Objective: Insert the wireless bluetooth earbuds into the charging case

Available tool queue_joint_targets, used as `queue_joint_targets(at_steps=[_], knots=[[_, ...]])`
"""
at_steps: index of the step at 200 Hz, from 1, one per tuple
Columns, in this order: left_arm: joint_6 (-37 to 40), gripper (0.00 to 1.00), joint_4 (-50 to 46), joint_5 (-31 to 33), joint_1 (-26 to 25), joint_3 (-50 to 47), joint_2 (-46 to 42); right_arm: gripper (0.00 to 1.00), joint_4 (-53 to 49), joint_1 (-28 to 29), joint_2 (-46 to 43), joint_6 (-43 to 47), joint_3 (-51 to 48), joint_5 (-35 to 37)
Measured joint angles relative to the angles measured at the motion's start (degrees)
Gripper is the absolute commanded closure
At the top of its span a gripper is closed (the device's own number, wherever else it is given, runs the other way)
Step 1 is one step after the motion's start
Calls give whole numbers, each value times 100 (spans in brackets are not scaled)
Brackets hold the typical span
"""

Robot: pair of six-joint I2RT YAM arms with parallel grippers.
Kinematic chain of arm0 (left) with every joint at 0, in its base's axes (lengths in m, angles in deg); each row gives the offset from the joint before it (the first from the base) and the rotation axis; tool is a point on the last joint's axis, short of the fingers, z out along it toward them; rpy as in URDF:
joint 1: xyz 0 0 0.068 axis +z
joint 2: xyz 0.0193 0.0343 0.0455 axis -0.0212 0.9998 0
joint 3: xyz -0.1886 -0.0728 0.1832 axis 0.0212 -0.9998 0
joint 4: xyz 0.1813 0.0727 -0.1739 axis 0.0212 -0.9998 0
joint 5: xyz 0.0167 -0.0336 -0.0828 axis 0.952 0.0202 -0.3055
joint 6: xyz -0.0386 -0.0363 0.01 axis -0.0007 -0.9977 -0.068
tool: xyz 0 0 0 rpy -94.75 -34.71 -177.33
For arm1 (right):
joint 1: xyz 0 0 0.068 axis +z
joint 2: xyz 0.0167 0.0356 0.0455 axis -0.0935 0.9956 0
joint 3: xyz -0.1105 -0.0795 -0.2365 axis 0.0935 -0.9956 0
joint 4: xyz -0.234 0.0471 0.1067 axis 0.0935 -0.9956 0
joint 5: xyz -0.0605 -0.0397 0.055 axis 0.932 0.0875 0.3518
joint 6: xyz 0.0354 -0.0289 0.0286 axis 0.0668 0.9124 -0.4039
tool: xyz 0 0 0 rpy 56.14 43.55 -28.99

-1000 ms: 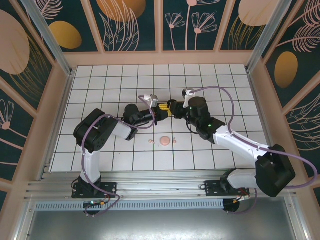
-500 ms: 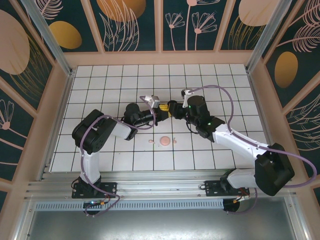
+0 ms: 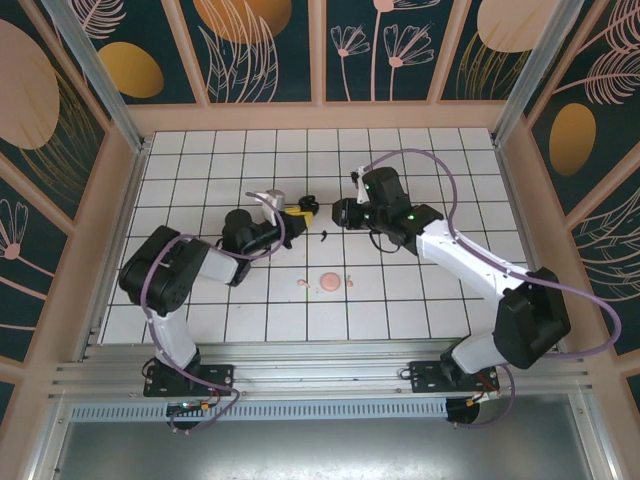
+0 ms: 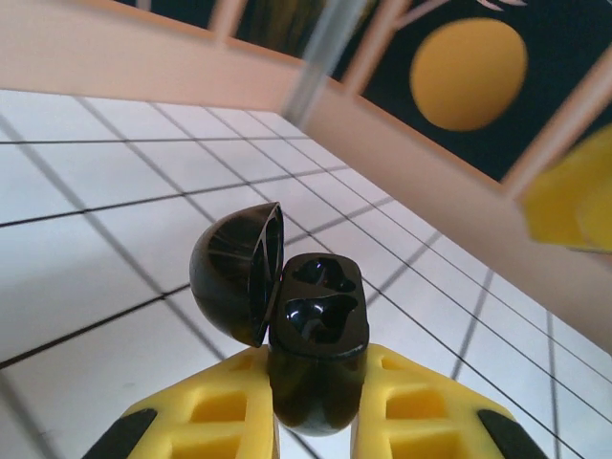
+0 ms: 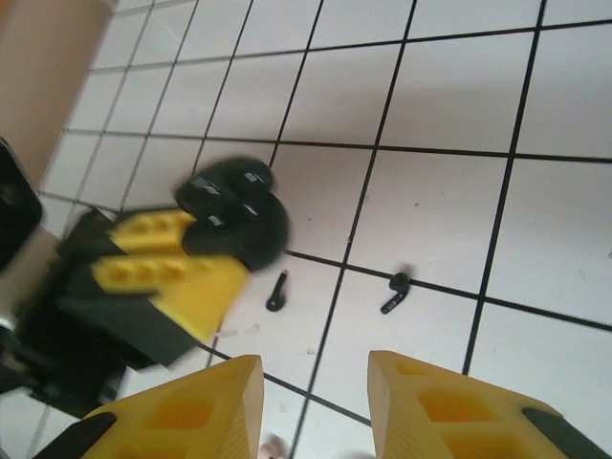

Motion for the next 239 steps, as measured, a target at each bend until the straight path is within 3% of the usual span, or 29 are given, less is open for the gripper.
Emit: queue_joint_targets(at_steps=[35, 92, 128, 171, 202, 239], knots=[[-208, 96, -682, 516, 391, -192, -737, 64, -348, 15, 656, 1314, 643, -289], [-566, 95, -1818, 1156, 953, -208, -1379, 57, -1115, 9, 2387, 3613, 2490, -890], [-627, 95, -2411, 1307, 1272, -214, -1622, 57, -1460, 22, 2942, 6033, 2743, -1541], [-627, 95, -2697, 1419, 1602, -380, -1908, 56, -2426, 85, 4371, 8629, 4518, -1718], [-625, 94, -2887, 1451, 1672, -393, -1937, 55, -2669, 127, 4833, 9659, 4846, -1773], [-625, 94, -2955, 1449, 1674, -393, -1937, 53, -2933, 337, 5296, 10275, 5359, -1856]])
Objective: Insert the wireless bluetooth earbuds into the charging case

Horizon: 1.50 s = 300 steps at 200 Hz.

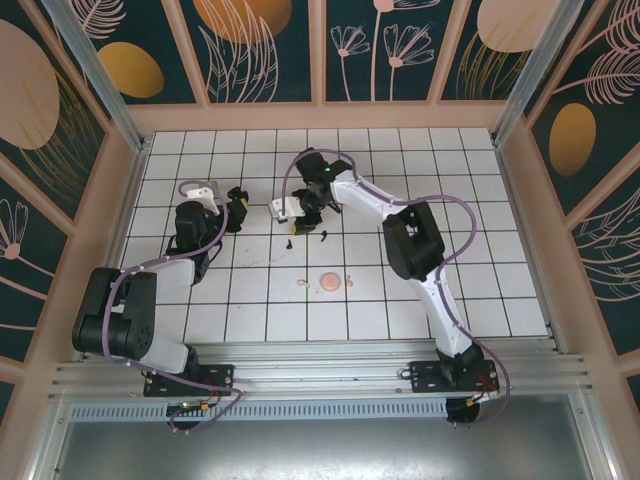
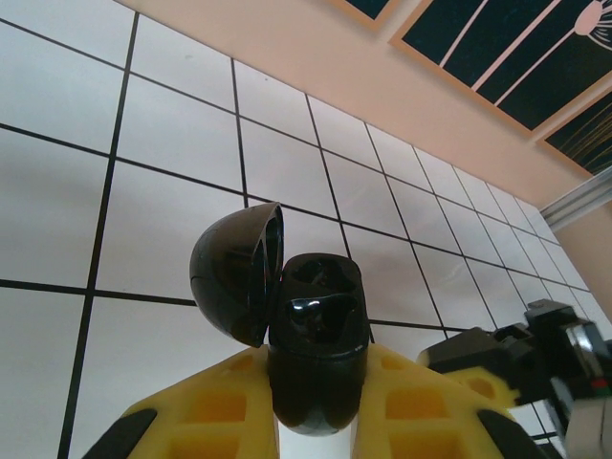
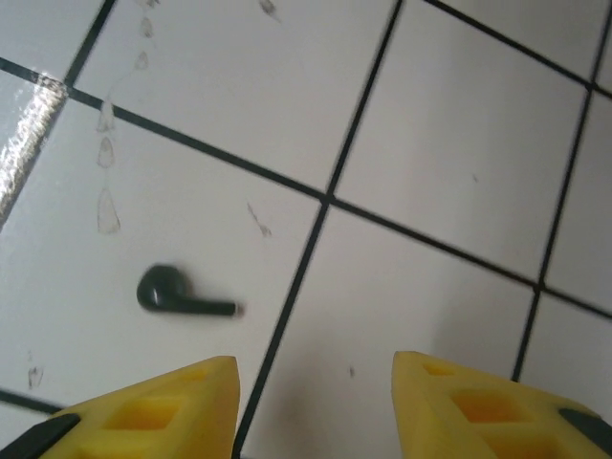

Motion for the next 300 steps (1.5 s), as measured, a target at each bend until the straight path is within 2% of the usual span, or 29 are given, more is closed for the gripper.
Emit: queue_joint_targets(at_steps=[49, 142, 220, 271, 300], knots=[[2, 94, -76, -4, 0, 0, 0, 53, -177, 284, 332, 245, 162, -151], [24, 94, -205, 0, 0, 0, 0, 56, -498, 271, 455, 256, 201, -160], [24, 94, -205, -2, 0, 0, 0, 69, -538, 271, 457, -96, 201, 70], [28, 94, -208, -2, 0, 0, 0, 82, -542, 267, 457, -339, 201, 245], [85, 94, -238, -2, 0, 0, 0, 85, -535, 256, 448, -372, 173, 240]])
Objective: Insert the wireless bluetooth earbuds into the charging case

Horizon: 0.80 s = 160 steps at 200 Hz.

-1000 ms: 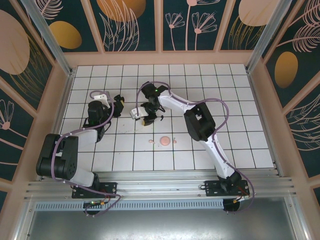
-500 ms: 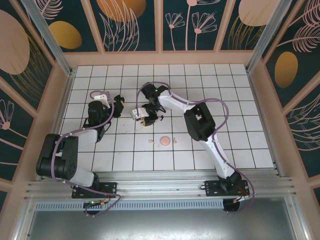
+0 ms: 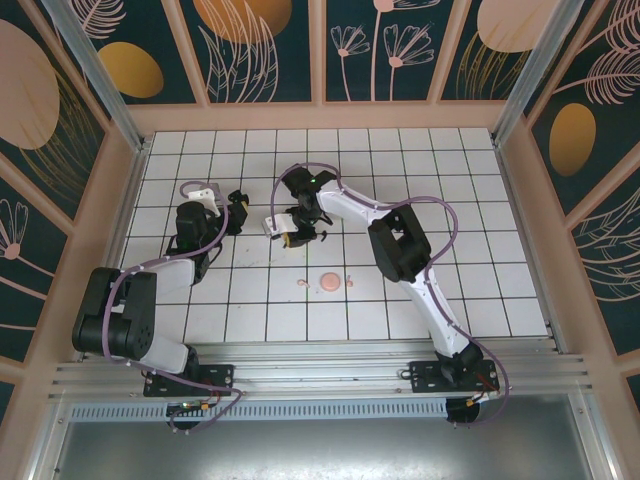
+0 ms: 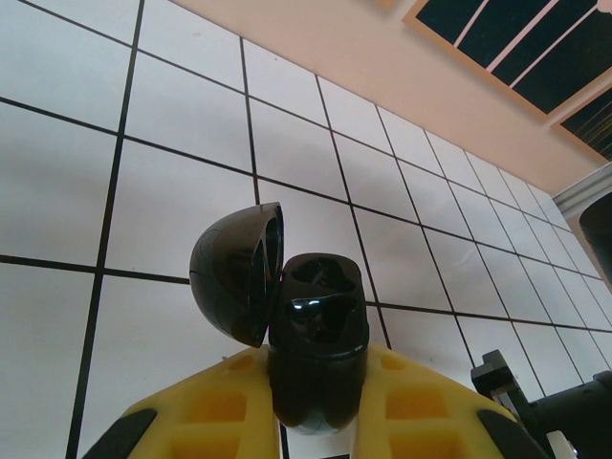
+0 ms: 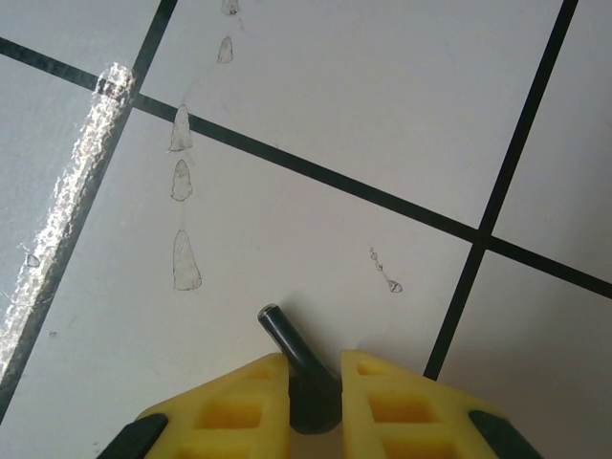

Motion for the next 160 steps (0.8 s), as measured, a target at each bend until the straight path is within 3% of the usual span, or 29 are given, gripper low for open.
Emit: queue_joint_targets(at_steps=[35, 93, 160], knots=[[79, 95, -61, -15, 0, 4, 0, 85, 269, -17, -367, -39, -632, 44], [92, 95, -177, -50, 0, 11, 0, 85, 815, -127, -1620, -238, -2553, 356], [90, 96, -199, -293, 0, 146, 11, 84, 1305, -789, -3475, -315, -4616, 1021]])
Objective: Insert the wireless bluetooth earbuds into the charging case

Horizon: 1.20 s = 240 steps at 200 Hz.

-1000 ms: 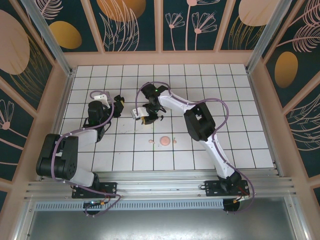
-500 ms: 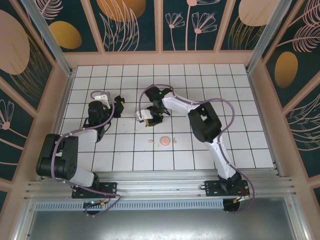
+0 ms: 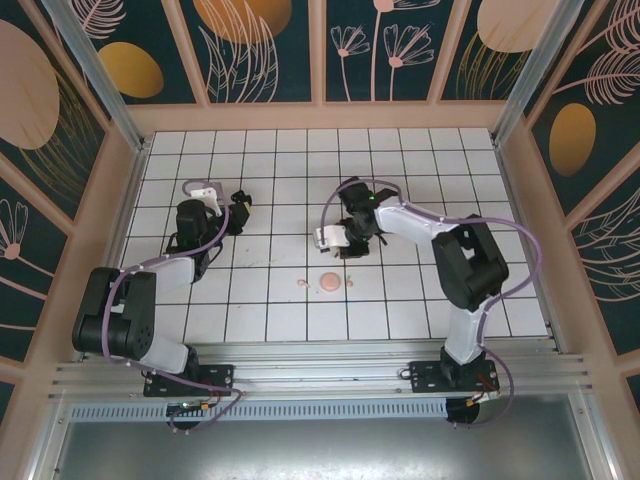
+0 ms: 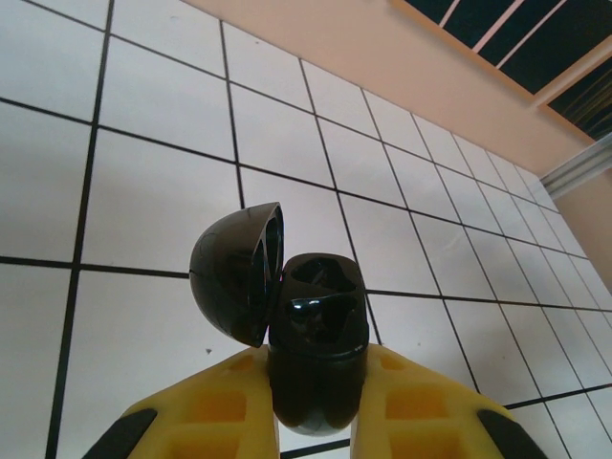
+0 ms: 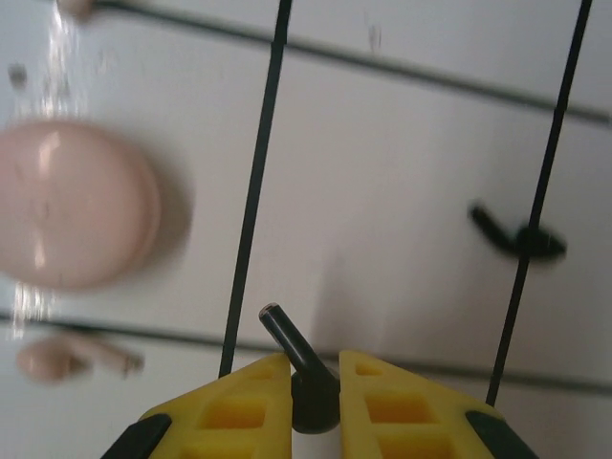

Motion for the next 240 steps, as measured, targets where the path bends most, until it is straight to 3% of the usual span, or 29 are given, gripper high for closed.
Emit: queue_joint_targets(at_steps=[109, 182, 210, 240], knots=[[-2, 96, 31, -376, -155, 160, 229, 82, 66, -234, -984, 15, -1716, 848], [2, 96, 42, -374, -284, 208, 291, 63, 160, -234, -1180, -173, -1821, 761], [70, 96, 37, -363, -352, 330, 317, 60, 157, -234, -1543, -892, -1624, 505], [173, 96, 35, -326, -444, 444, 367, 62, 293, -234, -1858, -2710, -1270, 243]])
